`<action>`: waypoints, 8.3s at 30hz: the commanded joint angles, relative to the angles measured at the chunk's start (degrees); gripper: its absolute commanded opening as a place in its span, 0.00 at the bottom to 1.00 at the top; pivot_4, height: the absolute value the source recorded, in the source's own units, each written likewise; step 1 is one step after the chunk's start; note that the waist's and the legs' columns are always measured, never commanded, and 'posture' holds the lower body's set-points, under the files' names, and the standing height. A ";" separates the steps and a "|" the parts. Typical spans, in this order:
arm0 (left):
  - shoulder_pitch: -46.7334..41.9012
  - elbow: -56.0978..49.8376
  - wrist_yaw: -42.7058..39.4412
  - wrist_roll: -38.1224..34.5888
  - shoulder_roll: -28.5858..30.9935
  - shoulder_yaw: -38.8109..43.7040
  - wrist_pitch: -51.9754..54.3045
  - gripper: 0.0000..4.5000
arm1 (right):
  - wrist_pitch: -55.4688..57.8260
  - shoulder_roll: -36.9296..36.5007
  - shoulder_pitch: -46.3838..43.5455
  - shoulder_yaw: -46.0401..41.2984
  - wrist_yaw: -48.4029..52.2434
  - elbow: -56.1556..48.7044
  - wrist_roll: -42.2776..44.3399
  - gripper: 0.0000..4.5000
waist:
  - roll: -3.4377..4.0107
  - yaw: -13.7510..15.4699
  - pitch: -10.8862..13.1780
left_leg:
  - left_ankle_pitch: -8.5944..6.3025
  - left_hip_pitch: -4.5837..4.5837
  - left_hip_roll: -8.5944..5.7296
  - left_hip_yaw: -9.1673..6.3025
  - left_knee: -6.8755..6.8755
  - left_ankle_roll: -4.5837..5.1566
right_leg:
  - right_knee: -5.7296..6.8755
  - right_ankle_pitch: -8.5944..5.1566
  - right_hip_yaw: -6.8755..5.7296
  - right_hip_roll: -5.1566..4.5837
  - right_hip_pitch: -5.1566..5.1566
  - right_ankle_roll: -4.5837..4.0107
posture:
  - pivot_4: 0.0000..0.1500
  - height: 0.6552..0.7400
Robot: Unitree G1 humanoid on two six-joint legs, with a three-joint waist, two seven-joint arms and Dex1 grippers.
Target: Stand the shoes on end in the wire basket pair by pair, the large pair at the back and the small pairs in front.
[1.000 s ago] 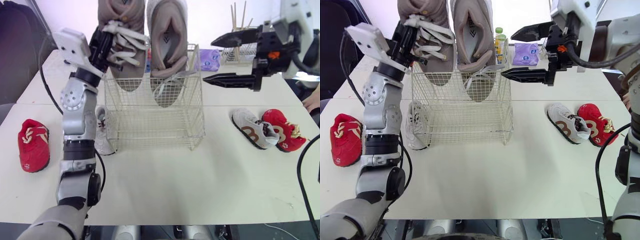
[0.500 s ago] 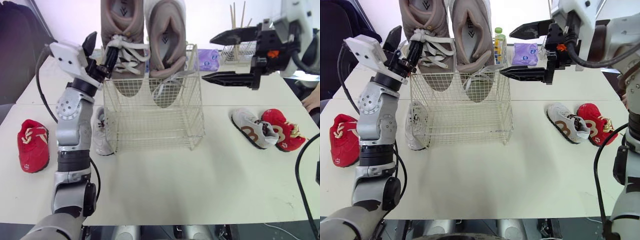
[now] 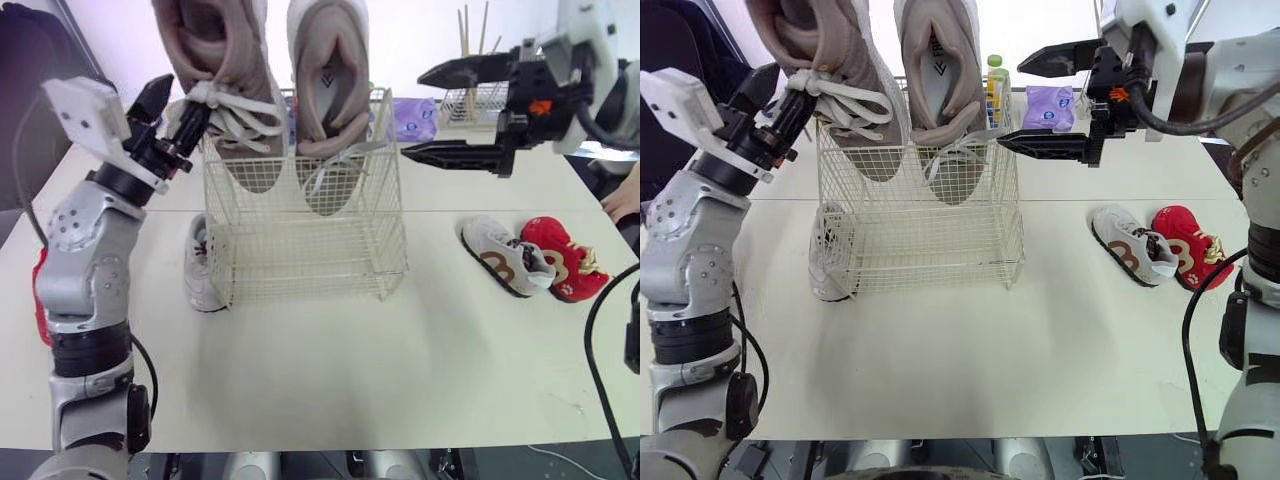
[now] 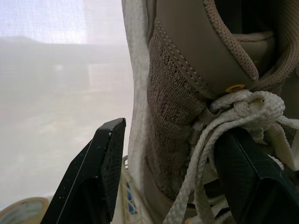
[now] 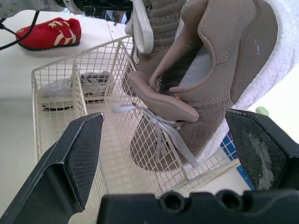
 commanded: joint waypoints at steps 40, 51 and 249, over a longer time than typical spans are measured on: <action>20.18 -5.12 -17.62 -26.75 35.87 27.22 43.45 0.99 | 7.97 -0.62 4.03 -10.27 0.96 7.48 8.33 1.00 | 0.09 -1.14 0.05 | -0.01 0.09 0.12 0.00 -0.17 0.02 | -0.01 -0.02 0.03 -0.07 -0.03 -0.03 | 1.00 1.00; 8.50 -24.36 -13.45 -44.62 17.50 1.92 36.10 0.99 | 2.83 0.94 35.68 -28.93 -17.12 -1.70 0.40 1.00 | 0.18 1.60 -0.11 | 0.00 -0.02 -0.22 -0.19 0.00 0.01 | -0.16 -0.01 0.17 -0.15 0.35 -0.01 | 1.00 1.00; 5.55 -12.48 -20.67 -34.29 -3.73 -14.17 30.91 0.07 | 11.72 16.59 31.96 -15.61 -35.85 -12.55 67.42 0.42 | 0.73 -0.93 0.08 | -0.06 0.90 -0.11 -0.24 -0.21 0.09 | -0.22 -0.41 0.52 0.30 1.10 -0.08 | 1.00 1.00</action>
